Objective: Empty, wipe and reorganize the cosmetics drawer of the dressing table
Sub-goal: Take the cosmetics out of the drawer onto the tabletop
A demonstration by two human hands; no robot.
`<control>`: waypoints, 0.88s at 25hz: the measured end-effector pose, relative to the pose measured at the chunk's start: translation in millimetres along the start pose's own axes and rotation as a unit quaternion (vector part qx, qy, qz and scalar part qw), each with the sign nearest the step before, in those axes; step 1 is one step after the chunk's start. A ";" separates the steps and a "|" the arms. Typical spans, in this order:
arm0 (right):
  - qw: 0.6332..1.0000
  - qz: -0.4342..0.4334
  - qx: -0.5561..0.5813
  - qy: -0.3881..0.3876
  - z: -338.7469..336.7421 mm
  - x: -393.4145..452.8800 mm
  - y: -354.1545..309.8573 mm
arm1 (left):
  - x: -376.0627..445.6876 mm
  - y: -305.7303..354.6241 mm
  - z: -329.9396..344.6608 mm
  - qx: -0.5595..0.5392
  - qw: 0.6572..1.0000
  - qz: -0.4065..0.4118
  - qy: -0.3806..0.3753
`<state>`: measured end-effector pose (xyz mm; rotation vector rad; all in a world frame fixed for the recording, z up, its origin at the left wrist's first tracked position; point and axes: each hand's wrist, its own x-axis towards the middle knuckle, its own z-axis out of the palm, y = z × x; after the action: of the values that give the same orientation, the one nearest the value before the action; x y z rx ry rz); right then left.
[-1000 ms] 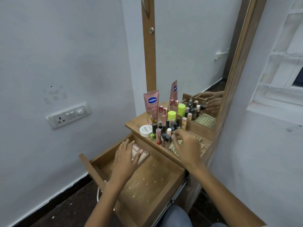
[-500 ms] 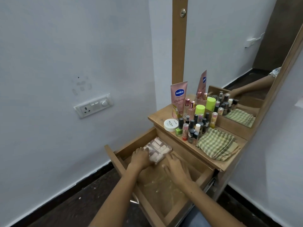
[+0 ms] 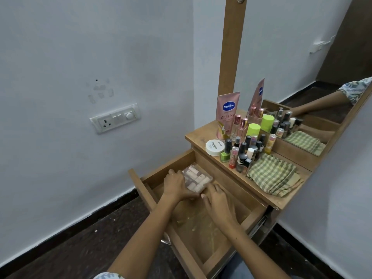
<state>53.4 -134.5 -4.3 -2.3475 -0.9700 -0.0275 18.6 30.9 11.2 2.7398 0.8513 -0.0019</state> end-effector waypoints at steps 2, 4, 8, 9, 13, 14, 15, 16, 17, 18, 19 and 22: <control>0.999 -0.011 0.031 0.014 -0.4 3.0 -0.4 | -10.6 2.5 -10.8 -0.008 0.999 0.013 0.035; 0.997 -0.043 0.055 0.021 -2.1 5.3 -1.0 | -26.4 -1.4 -25.2 -0.028 0.996 0.039 0.070; 0.987 -0.142 0.026 0.067 -10.4 15.7 -18.0 | -54.7 -17.4 -71.0 -0.102 0.986 0.071 0.111; 0.984 -0.156 0.023 0.084 -12.9 22.2 -26.1 | -55.7 -19.5 -82.0 -0.125 0.981 0.069 0.128; 0.983 -0.147 0.007 0.110 -29.3 67.2 -53.9 | -26.4 -16.6 -107.7 -0.177 0.963 0.060 0.195; 0.987 -0.127 0.004 0.097 -35.4 78.6 -58.4 | -15.3 -13.1 -110.8 -0.187 0.960 0.056 0.199; 0.991 -0.108 0.000 0.078 -41.3 88.5 -61.7 | -2.2 -10.2 -111.2 -0.193 0.959 0.055 0.199; 0.994 -0.090 -0.005 0.063 -46.0 96.6 -64.0 | 10.4 -6.9 -110.2 -0.190 0.961 0.057 0.193; 0.996 -0.072 -0.012 0.051 -49.7 103.8 -65.1 | 22.6 -4.0 -108.2 -0.184 0.964 0.058 0.183; 0.998 -0.055 -0.018 0.039 -52.5 109.3 -66.0 | 33.3 -0.8 -105.2 -0.175 0.968 0.057 0.168; 0.999 -0.035 -0.020 0.029 -54.5 113.2 -67.0 | 42.6 1.6 -102.0 -0.162 0.974 0.058 0.149; 0.999 0.026 -0.021 0.004 -56.7 121.6 -70.0 | 57.9 10.2 -97.1 -0.148 0.979 0.084 0.107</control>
<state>108.3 -47.9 107.0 -2.4086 -0.9134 -0.0373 64.5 80.0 102.6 2.5470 0.6092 0.4266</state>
